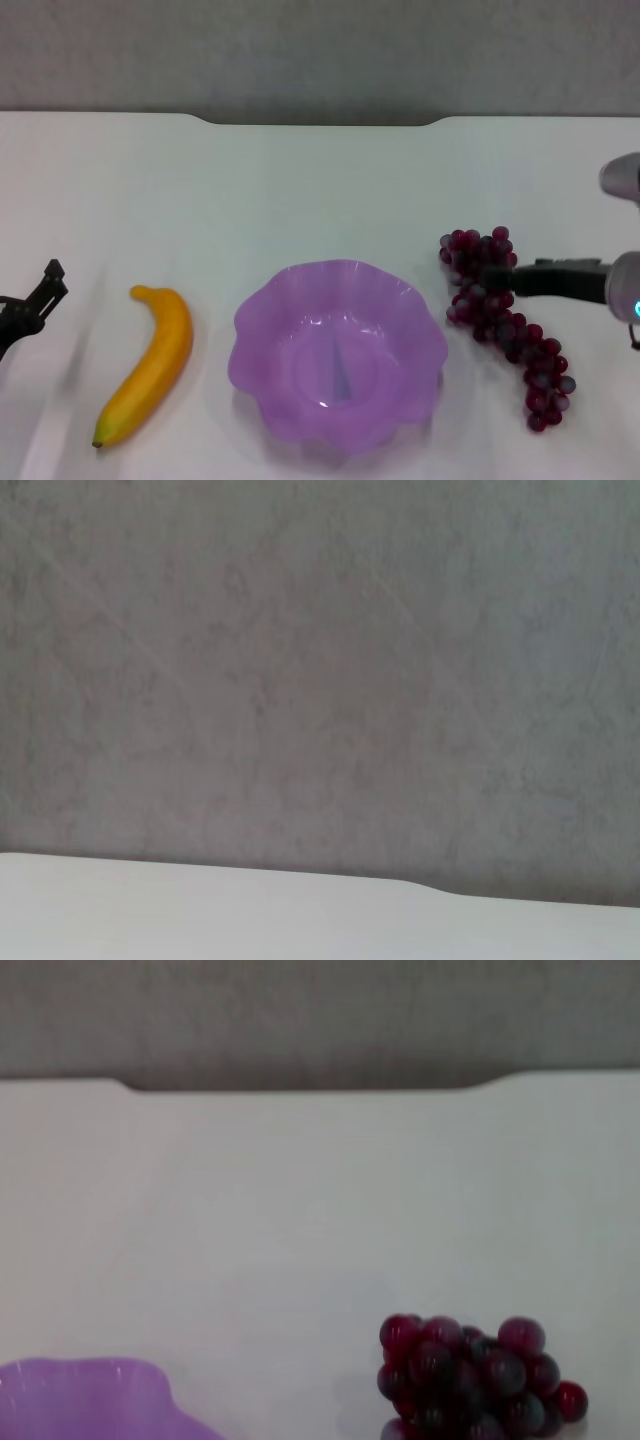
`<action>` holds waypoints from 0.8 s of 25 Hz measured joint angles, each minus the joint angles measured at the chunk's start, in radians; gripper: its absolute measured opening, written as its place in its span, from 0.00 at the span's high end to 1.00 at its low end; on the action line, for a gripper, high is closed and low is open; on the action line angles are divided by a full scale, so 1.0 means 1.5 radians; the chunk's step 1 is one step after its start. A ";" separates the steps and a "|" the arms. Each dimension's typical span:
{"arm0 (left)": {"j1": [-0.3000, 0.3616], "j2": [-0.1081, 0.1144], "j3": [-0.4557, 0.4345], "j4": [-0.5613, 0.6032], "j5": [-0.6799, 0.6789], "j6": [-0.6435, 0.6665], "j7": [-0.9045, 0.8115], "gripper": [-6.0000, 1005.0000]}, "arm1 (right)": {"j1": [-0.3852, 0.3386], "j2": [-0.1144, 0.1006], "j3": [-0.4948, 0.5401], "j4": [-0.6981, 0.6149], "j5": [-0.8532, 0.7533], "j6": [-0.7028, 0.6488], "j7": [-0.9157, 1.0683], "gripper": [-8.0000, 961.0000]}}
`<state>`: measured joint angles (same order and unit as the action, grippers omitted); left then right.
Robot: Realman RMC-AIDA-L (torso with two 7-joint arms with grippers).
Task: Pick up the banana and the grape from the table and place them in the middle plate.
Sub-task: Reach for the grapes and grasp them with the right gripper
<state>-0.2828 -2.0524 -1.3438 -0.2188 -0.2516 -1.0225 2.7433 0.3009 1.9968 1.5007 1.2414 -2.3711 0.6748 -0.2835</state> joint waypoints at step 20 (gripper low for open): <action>-0.001 -0.001 0.004 0.000 0.000 -0.001 -0.007 0.10 | 0.040 0.003 -0.051 -0.156 0.039 -0.079 -0.039 0.08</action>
<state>-0.2850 -2.0545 -1.3379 -0.2193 -0.2513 -1.0239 2.7334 0.3611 2.0007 1.4244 1.0077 -2.3131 0.5562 -0.3413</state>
